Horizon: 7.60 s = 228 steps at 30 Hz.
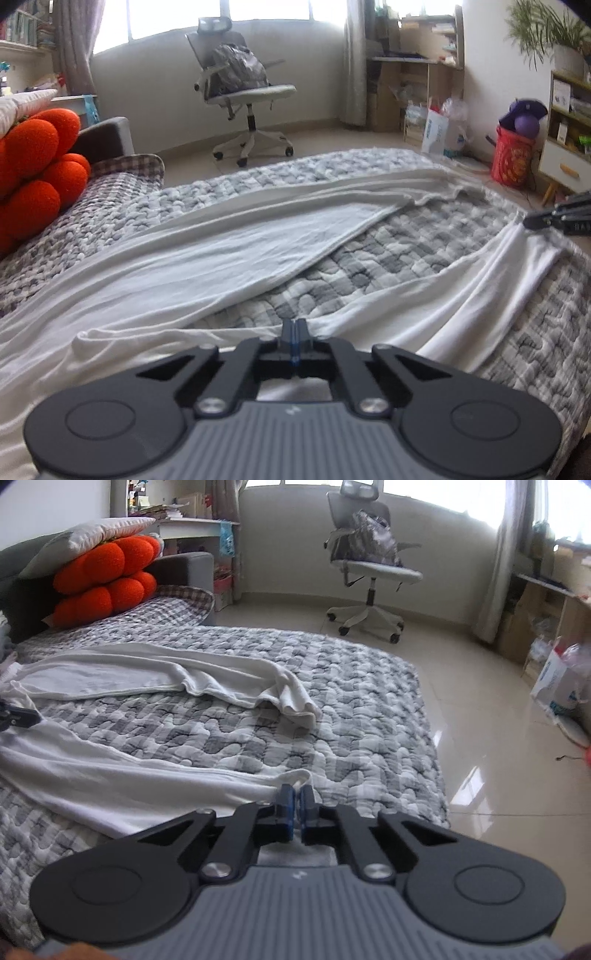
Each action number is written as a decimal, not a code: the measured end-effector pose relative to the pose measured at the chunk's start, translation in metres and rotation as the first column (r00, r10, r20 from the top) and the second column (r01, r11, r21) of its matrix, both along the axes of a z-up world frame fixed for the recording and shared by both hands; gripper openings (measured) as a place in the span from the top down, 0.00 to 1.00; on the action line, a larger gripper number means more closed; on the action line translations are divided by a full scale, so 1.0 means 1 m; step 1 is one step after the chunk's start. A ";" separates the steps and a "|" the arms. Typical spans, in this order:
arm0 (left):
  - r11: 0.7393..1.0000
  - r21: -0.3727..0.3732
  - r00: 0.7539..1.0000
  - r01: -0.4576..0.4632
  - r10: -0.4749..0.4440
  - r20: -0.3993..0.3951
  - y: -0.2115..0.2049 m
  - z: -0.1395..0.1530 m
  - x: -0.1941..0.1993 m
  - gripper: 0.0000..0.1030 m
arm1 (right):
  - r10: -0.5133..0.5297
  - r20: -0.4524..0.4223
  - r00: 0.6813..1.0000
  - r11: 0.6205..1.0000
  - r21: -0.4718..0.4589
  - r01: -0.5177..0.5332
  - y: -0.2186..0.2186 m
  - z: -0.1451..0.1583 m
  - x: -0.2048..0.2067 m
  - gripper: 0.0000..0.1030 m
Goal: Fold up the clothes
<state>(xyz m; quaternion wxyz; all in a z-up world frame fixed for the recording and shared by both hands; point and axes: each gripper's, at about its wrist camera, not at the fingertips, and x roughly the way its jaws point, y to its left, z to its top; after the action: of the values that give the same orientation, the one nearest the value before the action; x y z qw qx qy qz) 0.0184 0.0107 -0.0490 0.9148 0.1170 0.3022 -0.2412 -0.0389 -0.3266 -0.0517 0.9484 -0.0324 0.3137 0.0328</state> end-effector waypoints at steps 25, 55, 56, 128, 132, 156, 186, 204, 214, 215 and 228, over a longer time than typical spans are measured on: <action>0.986 -0.052 0.987 -0.158 0.159 0.035 0.008 -0.001 0.013 0.64 | -0.147 0.023 0.989 0.988 0.050 0.145 -0.008 0.011 0.001 0.88; 0.865 -0.245 0.897 -0.438 0.439 -0.056 0.131 0.032 -0.070 0.35 | -0.119 -0.030 0.992 0.955 0.270 0.123 -0.003 0.016 -0.065 0.56; 0.858 -0.255 0.893 -0.446 0.446 -0.062 0.136 0.033 -0.072 0.35 | -0.119 -0.032 0.992 0.952 0.281 0.123 -0.004 0.015 -0.067 0.56; 0.573 -0.444 0.710 -0.688 0.658 -0.250 0.194 0.019 -0.082 0.99 | -0.377 0.050 0.925 0.818 0.486 0.307 -0.029 0.030 -0.094 1.00; 0.592 -0.409 0.709 -0.694 0.659 -0.250 0.193 0.024 -0.085 0.99 | -0.367 0.051 0.929 0.831 0.466 0.303 -0.027 0.030 -0.103 1.00; 0.684 -0.239 0.725 -0.689 0.654 -0.216 0.184 0.007 -0.099 0.89 | -0.332 0.042 0.942 0.909 0.279 0.308 -0.007 -0.003 -0.114 0.89; 0.346 -0.382 0.494 -0.857 0.762 -0.419 0.310 0.037 -0.085 0.56 | 0.451 0.094 0.888 0.852 0.250 -0.459 0.180 0.089 -0.017 0.55; 0.350 -0.382 0.496 -0.855 0.768 -0.406 0.335 0.001 -0.057 0.73 | 0.824 -0.106 0.557 0.563 0.044 -0.825 0.342 0.062 -0.001 0.72; 0.374 -0.392 0.513 -0.840 0.782 -0.354 0.337 -0.008 -0.059 0.94 | 0.815 -0.147 0.561 0.555 -0.081 -0.828 0.359 0.051 -0.009 1.00; 0.373 -0.396 0.514 -0.839 0.784 -0.349 0.337 -0.007 -0.060 0.94 | 0.815 -0.147 0.561 0.554 -0.088 -0.828 0.359 0.051 -0.010 1.00; 0.388 -0.372 0.502 -0.843 0.816 -0.288 0.340 0.004 -0.072 0.95 | 0.826 -0.167 0.538 0.526 -0.114 -0.843 0.365 0.053 -0.021 1.00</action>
<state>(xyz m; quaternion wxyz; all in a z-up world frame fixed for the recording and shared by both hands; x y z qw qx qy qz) -0.0539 0.3506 -0.0452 0.9012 -0.2803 0.2779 0.1789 -0.0594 0.0385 0.0009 0.7942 -0.2629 0.3046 0.4553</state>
